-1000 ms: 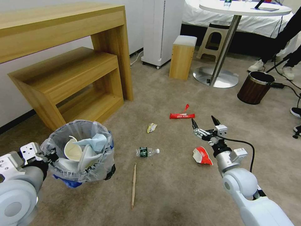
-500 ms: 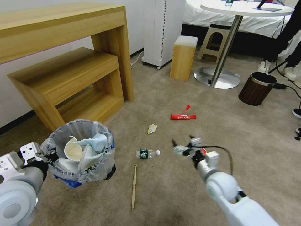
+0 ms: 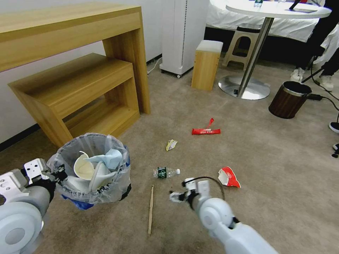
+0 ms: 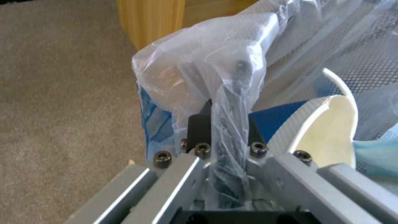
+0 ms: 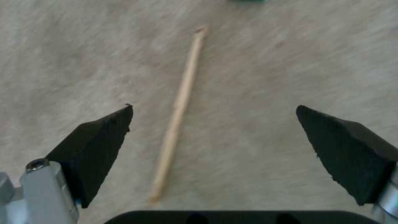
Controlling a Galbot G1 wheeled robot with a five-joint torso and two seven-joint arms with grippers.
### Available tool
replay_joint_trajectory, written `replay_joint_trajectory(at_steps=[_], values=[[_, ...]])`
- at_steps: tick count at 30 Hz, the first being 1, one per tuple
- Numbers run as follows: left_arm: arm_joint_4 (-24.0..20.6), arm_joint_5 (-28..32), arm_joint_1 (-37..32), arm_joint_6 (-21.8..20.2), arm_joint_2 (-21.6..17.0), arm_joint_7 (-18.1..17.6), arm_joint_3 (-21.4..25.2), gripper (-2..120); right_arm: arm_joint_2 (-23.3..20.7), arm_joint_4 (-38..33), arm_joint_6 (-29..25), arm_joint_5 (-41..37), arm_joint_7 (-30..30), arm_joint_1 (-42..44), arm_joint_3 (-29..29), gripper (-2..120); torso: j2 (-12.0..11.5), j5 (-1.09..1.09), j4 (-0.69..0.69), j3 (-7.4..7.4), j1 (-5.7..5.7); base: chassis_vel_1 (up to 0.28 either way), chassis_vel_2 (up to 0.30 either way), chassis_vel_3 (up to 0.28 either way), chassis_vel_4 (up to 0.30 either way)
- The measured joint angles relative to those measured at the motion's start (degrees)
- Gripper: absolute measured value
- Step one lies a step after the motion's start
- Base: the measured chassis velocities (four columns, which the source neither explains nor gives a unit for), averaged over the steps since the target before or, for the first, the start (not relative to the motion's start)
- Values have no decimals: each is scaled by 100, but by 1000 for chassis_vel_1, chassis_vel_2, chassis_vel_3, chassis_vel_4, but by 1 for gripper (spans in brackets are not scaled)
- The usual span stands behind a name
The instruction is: Pick up the trash bin and place the garbage on the floor into it.
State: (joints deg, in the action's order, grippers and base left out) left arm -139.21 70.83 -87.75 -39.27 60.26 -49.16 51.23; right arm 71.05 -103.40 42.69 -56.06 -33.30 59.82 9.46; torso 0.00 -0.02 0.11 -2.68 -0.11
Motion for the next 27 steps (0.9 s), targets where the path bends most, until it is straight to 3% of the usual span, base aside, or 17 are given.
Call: replay_joint_trajectory(at_steps=[14, 27], values=[[-125, -38, -49, -10, 50, 11, 39, 1, 758, 1256, -19, -279, -253, -467, 684, 100, 0, 0, 0, 0, 0, 0, 0, 0, 0], [-129, -50, -24, -12, 86, 46, 41, 1, 1121, 2101, -106, -311, -719, -642, 877, 100, 0, 1, 0, 0, 0, 0, 0, 0, 0]])
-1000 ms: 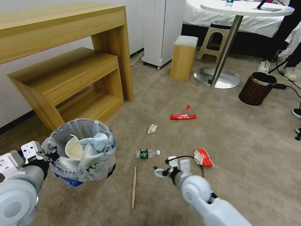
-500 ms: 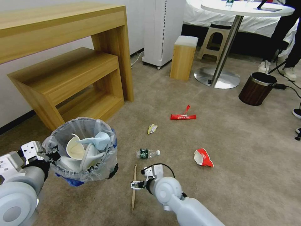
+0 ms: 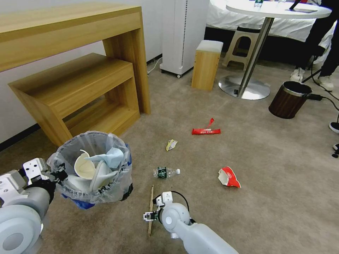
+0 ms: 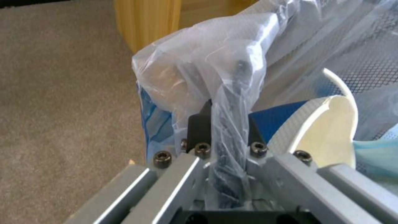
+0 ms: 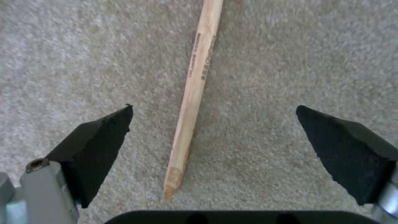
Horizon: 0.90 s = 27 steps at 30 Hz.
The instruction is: Pick up the trash bin and place the garbage on the floor into it.
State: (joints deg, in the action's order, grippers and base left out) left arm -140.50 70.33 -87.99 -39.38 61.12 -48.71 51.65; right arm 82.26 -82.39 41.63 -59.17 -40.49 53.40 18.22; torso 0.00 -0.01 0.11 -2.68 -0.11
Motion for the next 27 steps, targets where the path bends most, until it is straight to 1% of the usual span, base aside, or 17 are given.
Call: replay_joint_trajectory(at_steps=[6, 8, 15, 16, 17, 19, 22, 27], values=[[36, -21, 33, 0, 3, 27, -19, 1, 186, 315, -28, 115, 141, -94, -2, 100, 0, 1, 0, 0, 0, 0, 0, 0, 0], [75, -39, 48, 1, 2, 47, -24, 1, 254, 453, -46, 220, 343, -172, 25, 100, 0, 0, 0, 0, 0, 0, 0, 0, 0], [159, -61, 104, 6, -5, 103, -54, 1, 253, 547, -116, 322, 573, -221, 142, 100, 0, 0, 0, 0, 0, 0, 0, 0, 0], [177, -62, 116, 7, -9, 110, -64, 1, 254, 573, -129, 338, 579, -221, 143, 96, 0, 0, 0, 0, 0, 0, 0, 0, 0], [177, -62, 116, 7, -9, 110, -64, 1, 254, 573, -129, 338, 579, -221, 143, 96, 0, 0, 0, 0, 0, 0, 0, 0, 0], [214, -68, 154, 14, -21, 125, -106, 1, 256, 659, -161, 386, 611, -210, 121, 88, 0, 0, 0, 0, 0, 0, 0, 0, 0], [241, -86, 184, 21, -23, 139, -156, 1, 253, 740, -184, 442, 654, -196, 80, 86, 0, 0, 0, 0, 0, 0, 0, 0, 0], [272, -130, 214, 29, -26, 160, -214, 1, 272, 876, -245, 549, 764, -183, 21, 86, 0, 0, 0, 0, 0, 0, 0, 0, 0]])
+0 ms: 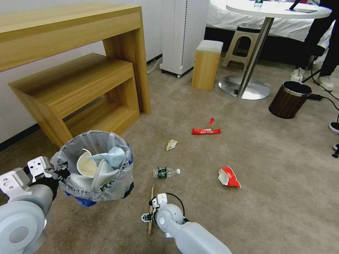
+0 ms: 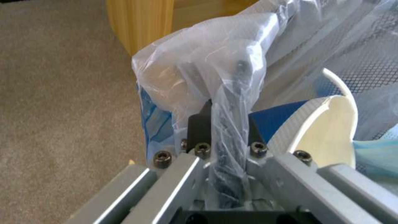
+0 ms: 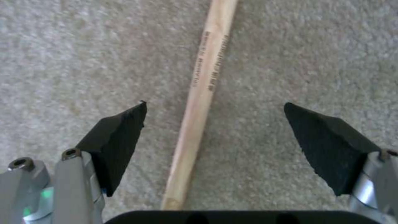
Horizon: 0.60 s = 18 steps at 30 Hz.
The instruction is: Pick up the trash bin and place the garbage on the floor into it.
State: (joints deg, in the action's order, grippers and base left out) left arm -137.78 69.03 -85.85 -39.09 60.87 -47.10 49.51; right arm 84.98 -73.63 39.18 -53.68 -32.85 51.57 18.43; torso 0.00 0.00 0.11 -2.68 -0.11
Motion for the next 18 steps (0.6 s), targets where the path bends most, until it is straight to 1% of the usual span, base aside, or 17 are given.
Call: replay_joint_trajectory(at_steps=[3, 5, 6, 7, 9, 14, 16, 18], values=[[7, -12, 3, 2, -3, 11, -11, 1, 42, 79, -95, 69, 30, 2, -16, 84, 0, 0, 0, 0, 0, 0, 0, 0, 0], [17, -29, 3, 7, -12, 27, -11, 1, 92, 140, -143, 106, 52, 4, -28, 78, 0, 0, 0, 0, 0, 0, 0, 0, 0], [19, -31, 3, 9, -16, 33, -11, 1, 111, 152, -146, 116, 63, 4, -30, 72, 0, 0, 0, 0, 0, 0, 0, 0, 0], [19, -31, 3, 9, -16, 33, -11, 1, 111, 152, -146, 116, 63, 4, -30, 72, 0, 0, 0, 0, 0, 0, 0, 0, 0], [19, -35, 0, 12, -17, 41, -10, 1, 129, 161, -151, 143, 98, 1, -30, 65, 0, 0, 0, 0, 0, 0, 0, 0, 0], [37, -66, 1, 17, -17, 55, -18, 1, 130, 161, -153, 189, 147, 2, -29, 62, 1, 0, 0, 0, 0, 0, 0, 0, 0], [45, -92, 8, 19, -10, 71, -45, 1, 120, 168, -159, 255, 190, 13, -31, 56, 0, 0, 0, 0, 0, 0, 0, 0, 0], [48, -109, 11, 21, -4, 79, -59, 1, 115, 174, -160, 278, 200, 20, -32, 55, 1, 0, 0, 0, 0, 0, 0, 0, 0]])
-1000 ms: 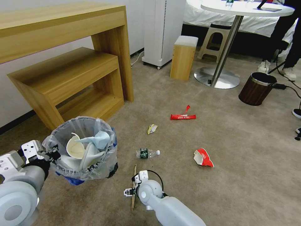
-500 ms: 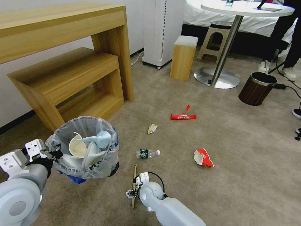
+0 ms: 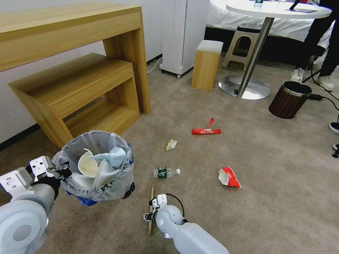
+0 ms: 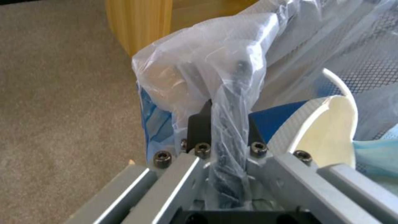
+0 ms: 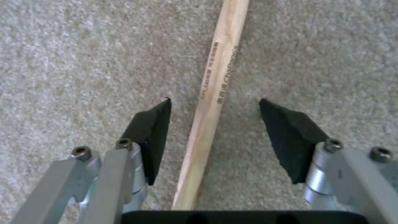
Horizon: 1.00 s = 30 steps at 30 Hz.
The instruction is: Pick up the trash bin and place the garbage on the floor into it.
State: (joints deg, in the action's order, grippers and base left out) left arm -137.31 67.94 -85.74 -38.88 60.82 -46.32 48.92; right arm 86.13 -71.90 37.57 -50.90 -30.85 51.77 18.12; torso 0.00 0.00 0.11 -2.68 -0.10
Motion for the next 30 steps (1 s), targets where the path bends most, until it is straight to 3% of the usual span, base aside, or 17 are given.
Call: replay_joint_trajectory(at_steps=[5, 13, 23, 27, 30], values=[[2, -55, -3, 8, 16, 20, -26, 1, -3, 28, -6, 156, 20, 27, 16, 55, 0, 1, 0, 1, 0, 0, 0, 0, 0], [-27, -75, -35, 14, 17, 25, -21, 1, 99, 140, 2, 292, -41, 16, 62, 44, 2, -2, 3, 3, 2, 0, 0, 0, 0], [-47, -114, -43, 17, 32, 26, -32, 1, 113, 134, -30, 364, 24, 32, 83, 44, 0, -2, 2, -1, 1, 0, 0, 0, 0], [-59, -129, -52, 17, 40, 26, -35, 1, 68, 66, -32, 417, 27, 60, 119, 35, -2, -2, 1, -2, 0, 0, 0, 0, 0], [-78, -130, -60, 17, 40, 27, -36, 1, 57, -8, -22, 445, 11, 92, 186, 31, -2, 9, -4, -2, -1, 0, 0, 0, 0]])
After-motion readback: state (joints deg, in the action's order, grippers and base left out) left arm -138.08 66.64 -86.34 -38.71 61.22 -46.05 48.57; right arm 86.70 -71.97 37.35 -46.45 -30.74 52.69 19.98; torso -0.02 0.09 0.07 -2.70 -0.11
